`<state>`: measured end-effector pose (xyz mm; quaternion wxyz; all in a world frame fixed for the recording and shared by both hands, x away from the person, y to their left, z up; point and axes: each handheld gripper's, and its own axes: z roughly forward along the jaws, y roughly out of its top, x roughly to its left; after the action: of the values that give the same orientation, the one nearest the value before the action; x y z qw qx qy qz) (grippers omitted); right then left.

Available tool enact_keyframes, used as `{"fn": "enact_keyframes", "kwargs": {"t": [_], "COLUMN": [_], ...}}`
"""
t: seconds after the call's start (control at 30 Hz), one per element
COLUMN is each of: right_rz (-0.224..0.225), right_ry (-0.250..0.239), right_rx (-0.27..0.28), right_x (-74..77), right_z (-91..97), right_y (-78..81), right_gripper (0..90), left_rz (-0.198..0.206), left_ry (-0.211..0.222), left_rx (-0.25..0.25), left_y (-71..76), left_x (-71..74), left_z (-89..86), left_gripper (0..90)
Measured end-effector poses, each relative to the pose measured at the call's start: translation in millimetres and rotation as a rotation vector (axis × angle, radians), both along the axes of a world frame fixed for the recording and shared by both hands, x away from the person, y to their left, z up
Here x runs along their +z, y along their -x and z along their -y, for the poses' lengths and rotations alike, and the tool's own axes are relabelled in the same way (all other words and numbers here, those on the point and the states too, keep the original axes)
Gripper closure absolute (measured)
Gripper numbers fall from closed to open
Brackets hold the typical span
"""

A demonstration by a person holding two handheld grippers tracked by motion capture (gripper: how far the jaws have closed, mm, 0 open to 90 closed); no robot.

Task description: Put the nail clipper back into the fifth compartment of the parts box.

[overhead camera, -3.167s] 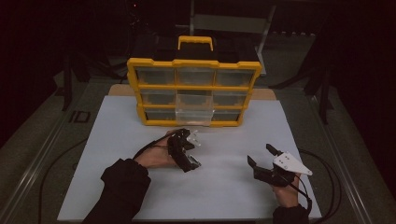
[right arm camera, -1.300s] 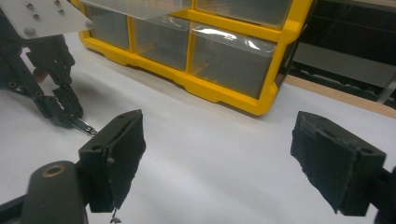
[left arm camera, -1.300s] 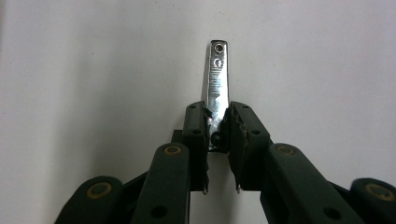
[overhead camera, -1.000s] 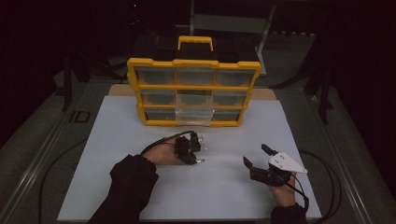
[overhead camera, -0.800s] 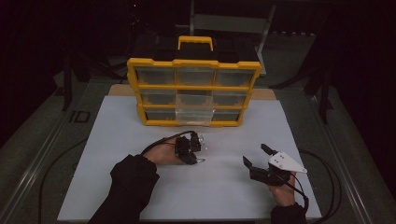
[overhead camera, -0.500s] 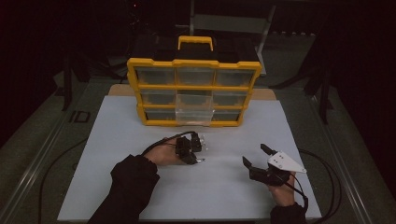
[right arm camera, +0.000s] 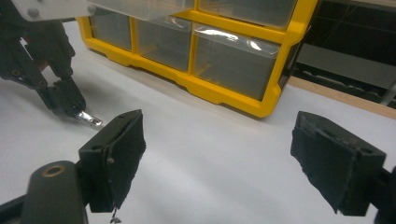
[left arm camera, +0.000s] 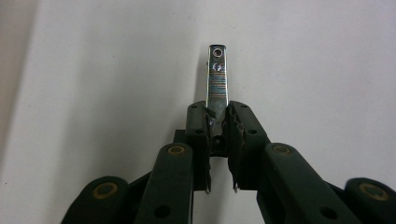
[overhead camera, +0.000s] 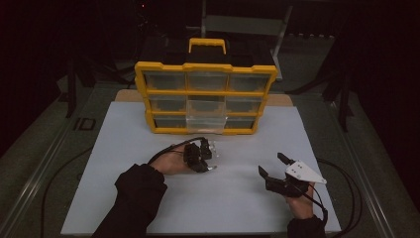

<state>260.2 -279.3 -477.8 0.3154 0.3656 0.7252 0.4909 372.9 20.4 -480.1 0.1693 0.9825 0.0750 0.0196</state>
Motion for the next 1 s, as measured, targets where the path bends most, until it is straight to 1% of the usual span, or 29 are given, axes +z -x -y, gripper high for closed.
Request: {"fn": "enact_keyframes", "kwargs": {"t": [0.03, 0.07, 0.13, 0.2, 0.37, 0.47, 0.53, 0.63, 0.7, 0.77, 0.93, 0.97, 1.0], "right_rz": [-0.001, 0.000, 0.001, -0.001, -0.003, 0.000, 0.000, 0.001, 0.003, 0.003, 0.005, 0.005, 0.005], "right_ry": [-0.002, -0.002, -0.003, -0.003, -0.007, -0.009, -0.011, -0.015, -0.016, -0.015, -0.015, -0.018, -0.018], "right_rx": [-0.001, -0.001, -0.002, -0.004, -0.005, -0.006, -0.007, -0.003, -0.002, -0.003, -0.003, -0.003, -0.003], "right_x": [0.0, -0.1, -0.2, -0.9, -1.0, -1.1, -1.1, -1.3, -1.5, -1.5, -1.4, -1.4, -1.4], "right_z": [0.1, 0.3, 0.3, 0.9, 1.5, 1.8, 1.9, 2.3, 2.3, 2.2, 2.6, 2.9, 2.9], "right_y": [0.0, 0.0, -0.1, -0.2, -0.1, -0.1, -0.1, -0.1, -0.1, 0.0, 0.1, 0.2, 0.2], "right_gripper": [17.6, 17.6, 17.5, 17.5, 17.5, 17.5, 17.5, 17.5, 17.5, 17.5, 17.5, 17.5, 17.5], "left_rz": [0.000, 0.009, 0.011, 0.012, 0.014, 0.016, 0.016, 0.048, 0.050, 0.049, 0.065, 0.071, 0.077], "left_ry": [0.004, 0.002, -0.002, 0.020, 0.031, 0.050, 0.055, 0.044, 0.042, 0.049, 0.062, 0.072, 0.075], "left_rx": [0.002, -0.006, -0.012, -0.001, 0.009, 0.013, 0.018, 0.024, 0.020, 0.023, 0.022, 0.024, 0.024], "left_y": [0.7, 0.2, 0.1, 1.1, 1.9, 2.0, 2.4, 4.2, 5.8, 6.6, 8.6, 10.1, 10.5], "left_x": [0.4, 1.3, 2.3, 5.3, 8.8, 12.8, 14.4, 17.8, 19.7, 21.9, 28.6, 32.9, 34.3], "left_z": [-0.3, -0.7, -1.2, -2.9, -4.4, -6.2, -7.1, -8.5, -9.3, -9.9, -11.7, -12.7, -12.9], "left_gripper": [80.7, 80.7, 80.7, 80.7, 80.7, 80.7, 80.7, 80.7, 80.7, 80.7, 80.6, 80.6, 80.6]}}
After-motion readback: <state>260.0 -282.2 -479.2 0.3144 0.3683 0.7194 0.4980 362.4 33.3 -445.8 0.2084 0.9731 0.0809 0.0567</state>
